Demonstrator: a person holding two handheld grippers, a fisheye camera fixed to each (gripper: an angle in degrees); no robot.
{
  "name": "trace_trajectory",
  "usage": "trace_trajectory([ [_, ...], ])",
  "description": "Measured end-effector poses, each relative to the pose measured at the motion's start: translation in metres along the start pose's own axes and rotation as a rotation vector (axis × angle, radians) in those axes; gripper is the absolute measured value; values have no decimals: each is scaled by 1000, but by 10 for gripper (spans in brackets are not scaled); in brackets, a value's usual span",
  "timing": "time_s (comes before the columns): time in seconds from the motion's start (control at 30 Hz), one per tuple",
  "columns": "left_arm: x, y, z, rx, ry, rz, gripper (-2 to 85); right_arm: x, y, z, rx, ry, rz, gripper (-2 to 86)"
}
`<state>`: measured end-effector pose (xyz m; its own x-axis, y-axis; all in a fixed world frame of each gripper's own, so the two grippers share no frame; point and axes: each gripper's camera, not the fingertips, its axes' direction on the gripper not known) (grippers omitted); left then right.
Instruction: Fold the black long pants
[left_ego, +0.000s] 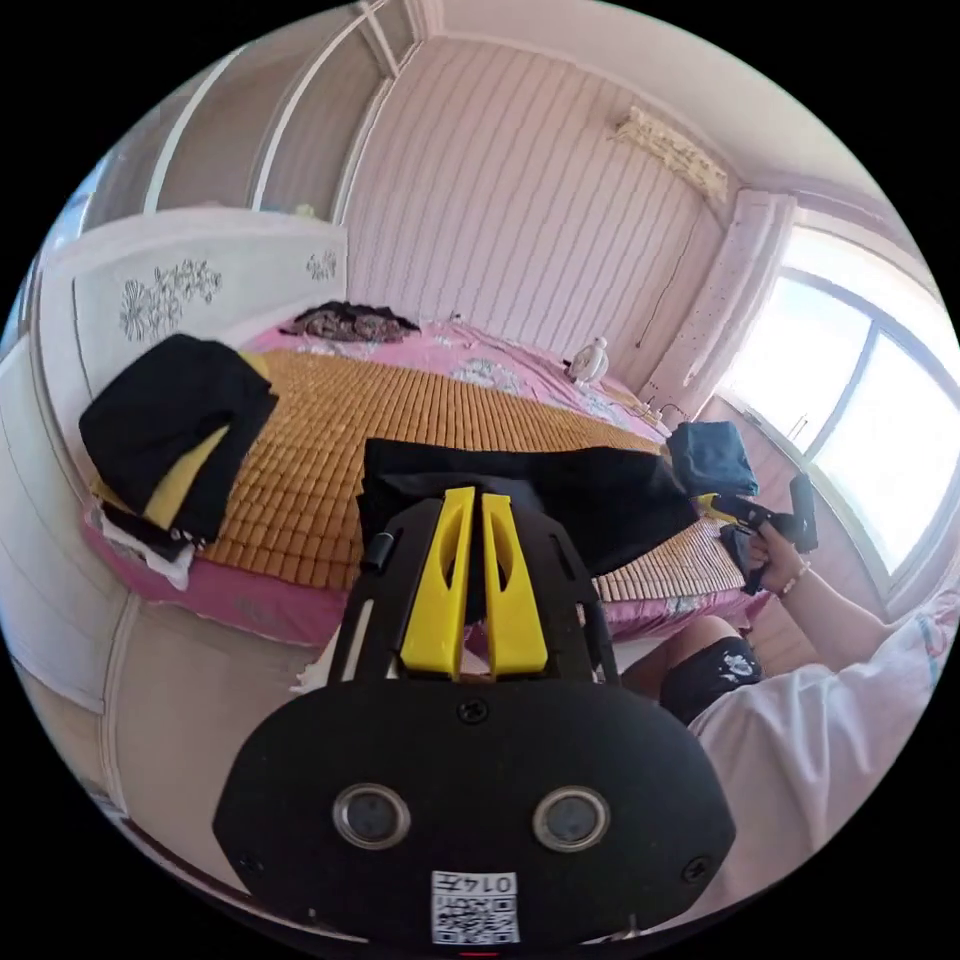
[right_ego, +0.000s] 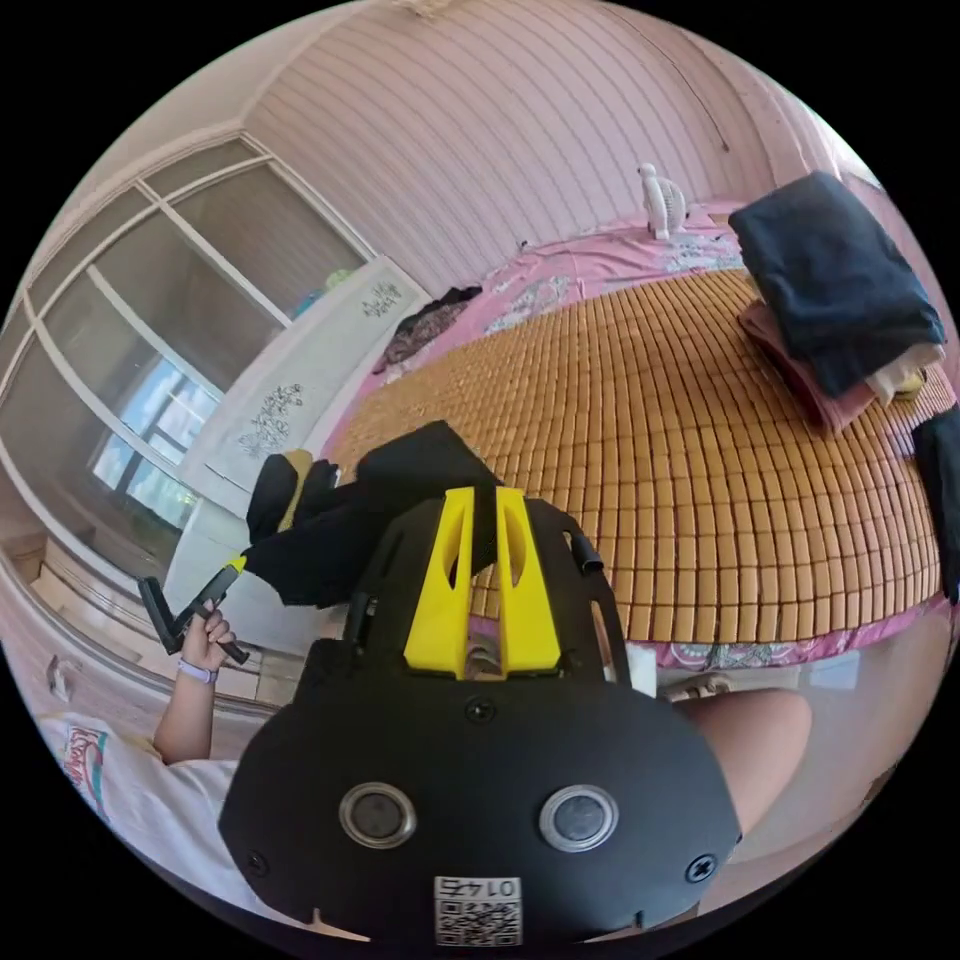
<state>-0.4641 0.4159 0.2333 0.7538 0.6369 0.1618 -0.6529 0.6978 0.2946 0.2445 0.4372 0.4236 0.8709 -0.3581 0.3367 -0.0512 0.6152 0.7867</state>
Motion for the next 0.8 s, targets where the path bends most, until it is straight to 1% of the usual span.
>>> trace_trajectory([
  [0.03,-14,11,14,-58,13,-61,-9,2,4,12,-30,12,1,47],
  [0.1,-30,26,24,-89,19,-117,-8,-3,14,48,-104,18,-46,61],
  [0.2,-44,37,28,-70,26,-166,-3,-24,12,86,-167,5,-154,72],
  [0.3,-48,32,31,-42,-44,-148,12,-42,4,122,-216,-24,-223,75],
  [0.47,-54,2,62,-33,-125,-97,65,-51,-5,173,-282,-93,-252,76],
  [0.57,-56,-13,105,-156,-222,-65,102,-52,-9,201,-328,-99,-271,76],
  [0.63,-59,-16,142,-325,-288,-51,129,-51,-11,215,-355,-98,-280,76],
  [0.7,-61,-19,156,-406,-326,-64,135,-50,-15,233,-380,-105,-287,76],
  [0.77,-61,-25,156,-421,-307,-57,130,-48,-18,246,-394,-121,-286,76],
  [0.8,-61,-28,154,-433,-306,-49,109,-47,-21,256,-409,-138,-281,76],
])
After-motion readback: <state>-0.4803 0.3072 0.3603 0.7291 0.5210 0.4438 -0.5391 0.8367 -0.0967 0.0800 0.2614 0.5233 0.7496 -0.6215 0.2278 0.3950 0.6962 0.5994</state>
